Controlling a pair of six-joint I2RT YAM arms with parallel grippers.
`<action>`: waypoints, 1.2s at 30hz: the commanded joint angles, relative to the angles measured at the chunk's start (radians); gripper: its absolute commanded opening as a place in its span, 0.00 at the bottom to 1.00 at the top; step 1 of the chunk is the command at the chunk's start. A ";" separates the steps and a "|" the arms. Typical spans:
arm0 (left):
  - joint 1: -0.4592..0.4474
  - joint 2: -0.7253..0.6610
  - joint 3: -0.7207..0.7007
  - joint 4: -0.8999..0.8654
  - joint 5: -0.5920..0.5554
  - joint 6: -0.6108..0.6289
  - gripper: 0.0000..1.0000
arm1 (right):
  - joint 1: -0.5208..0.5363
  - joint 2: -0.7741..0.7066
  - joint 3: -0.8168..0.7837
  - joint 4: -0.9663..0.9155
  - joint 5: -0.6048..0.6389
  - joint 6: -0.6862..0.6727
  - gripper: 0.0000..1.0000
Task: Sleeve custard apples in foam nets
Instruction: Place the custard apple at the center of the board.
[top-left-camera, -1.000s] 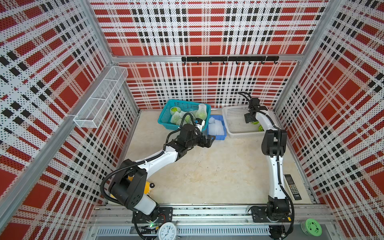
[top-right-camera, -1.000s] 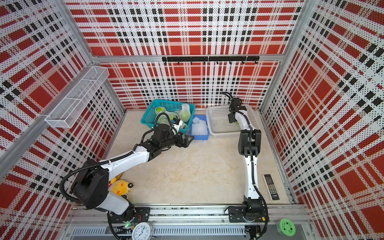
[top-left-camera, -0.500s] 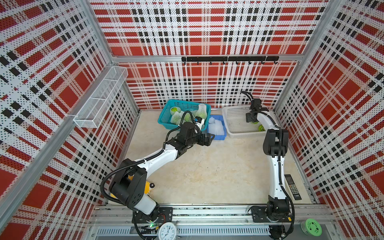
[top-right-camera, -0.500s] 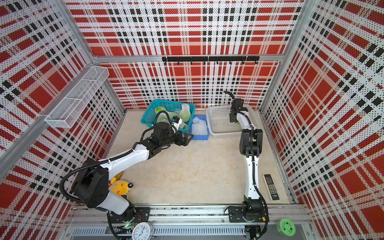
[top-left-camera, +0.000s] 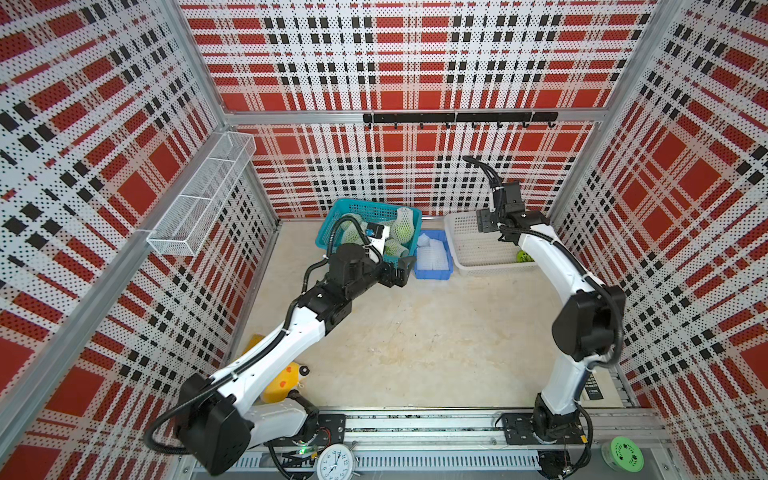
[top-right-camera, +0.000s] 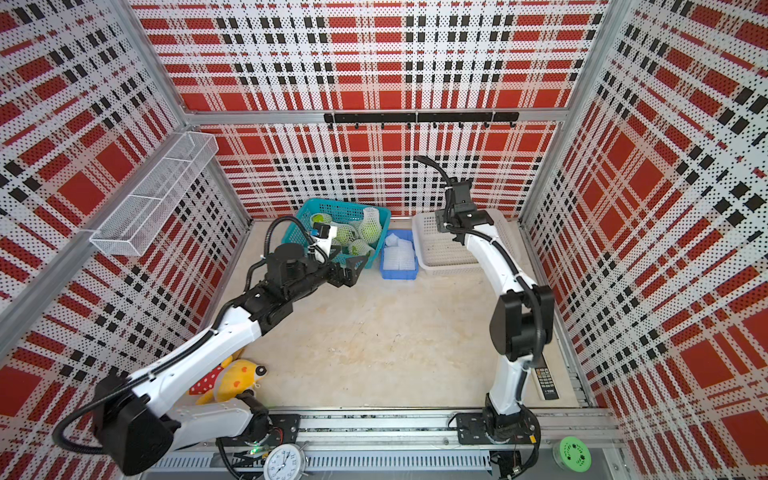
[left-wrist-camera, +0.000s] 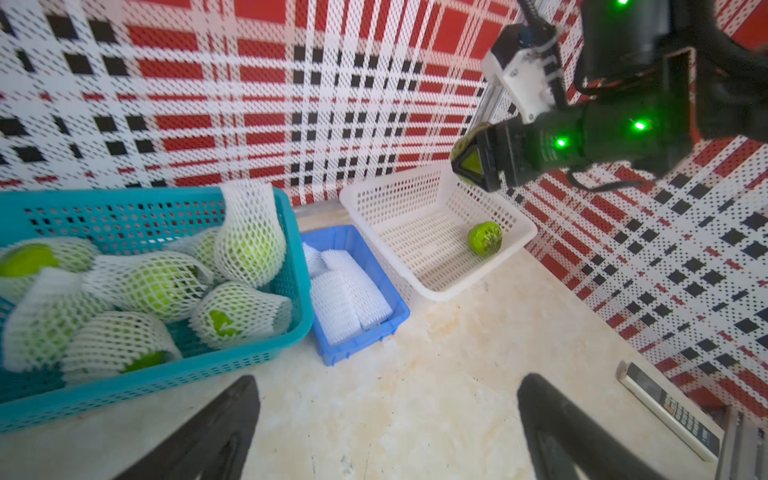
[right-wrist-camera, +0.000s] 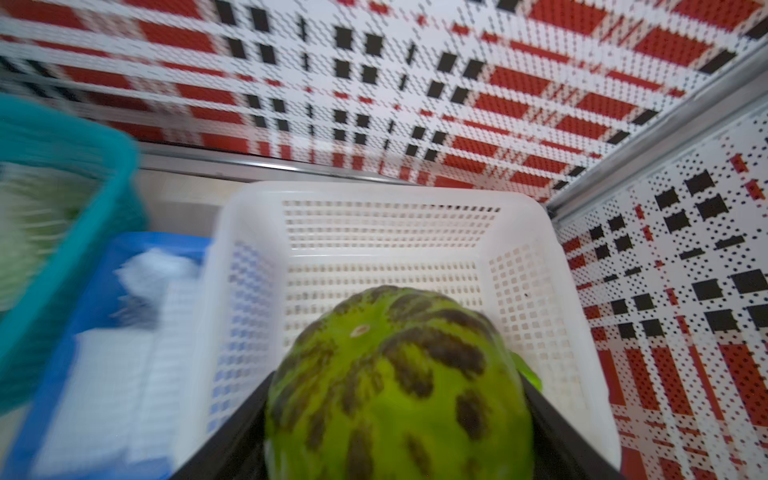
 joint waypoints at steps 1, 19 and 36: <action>0.011 -0.103 -0.056 -0.047 -0.056 0.031 0.99 | 0.069 -0.142 -0.172 -0.004 -0.034 0.080 0.56; 0.060 -0.508 -0.290 -0.366 -0.002 -0.140 0.99 | 0.603 -0.313 -0.716 -0.018 -0.194 0.489 0.55; 0.065 -0.623 -0.372 -0.507 -0.181 -0.201 0.99 | 0.737 -0.080 -0.735 0.069 -0.215 0.586 0.72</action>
